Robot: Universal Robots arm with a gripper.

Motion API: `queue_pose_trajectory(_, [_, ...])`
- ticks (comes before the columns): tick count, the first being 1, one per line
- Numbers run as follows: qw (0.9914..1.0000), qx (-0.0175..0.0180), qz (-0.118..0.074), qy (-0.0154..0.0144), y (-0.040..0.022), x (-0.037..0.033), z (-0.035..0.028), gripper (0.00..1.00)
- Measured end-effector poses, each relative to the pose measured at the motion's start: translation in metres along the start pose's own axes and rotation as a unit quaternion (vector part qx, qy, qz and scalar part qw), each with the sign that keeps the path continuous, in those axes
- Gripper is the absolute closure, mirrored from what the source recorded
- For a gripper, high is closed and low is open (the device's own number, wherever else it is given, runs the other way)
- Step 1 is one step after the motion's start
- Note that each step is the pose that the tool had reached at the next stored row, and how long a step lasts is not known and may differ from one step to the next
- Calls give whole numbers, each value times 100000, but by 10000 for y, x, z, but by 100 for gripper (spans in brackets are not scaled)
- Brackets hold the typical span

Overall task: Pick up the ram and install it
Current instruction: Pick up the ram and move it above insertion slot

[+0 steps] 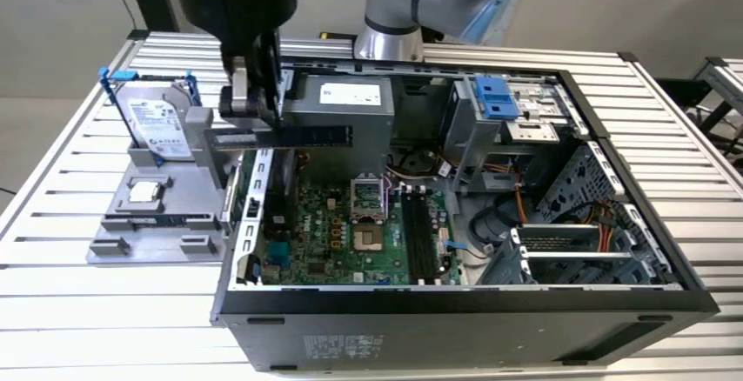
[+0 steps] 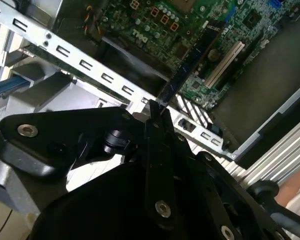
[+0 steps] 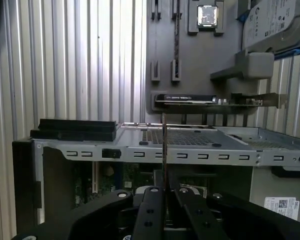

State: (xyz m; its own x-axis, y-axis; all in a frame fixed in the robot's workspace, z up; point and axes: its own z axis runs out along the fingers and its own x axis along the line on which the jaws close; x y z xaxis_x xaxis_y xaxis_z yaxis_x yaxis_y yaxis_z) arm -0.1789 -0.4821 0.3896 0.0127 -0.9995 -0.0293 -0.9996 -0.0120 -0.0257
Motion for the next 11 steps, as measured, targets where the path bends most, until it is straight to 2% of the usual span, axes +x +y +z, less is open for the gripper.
queue_pose_trajectory(5, [100000,-21,-2,5,-228,3,9,100])
queue_pose_trajectory(11, [99998,-648,24,-6,-498,7,19,100])
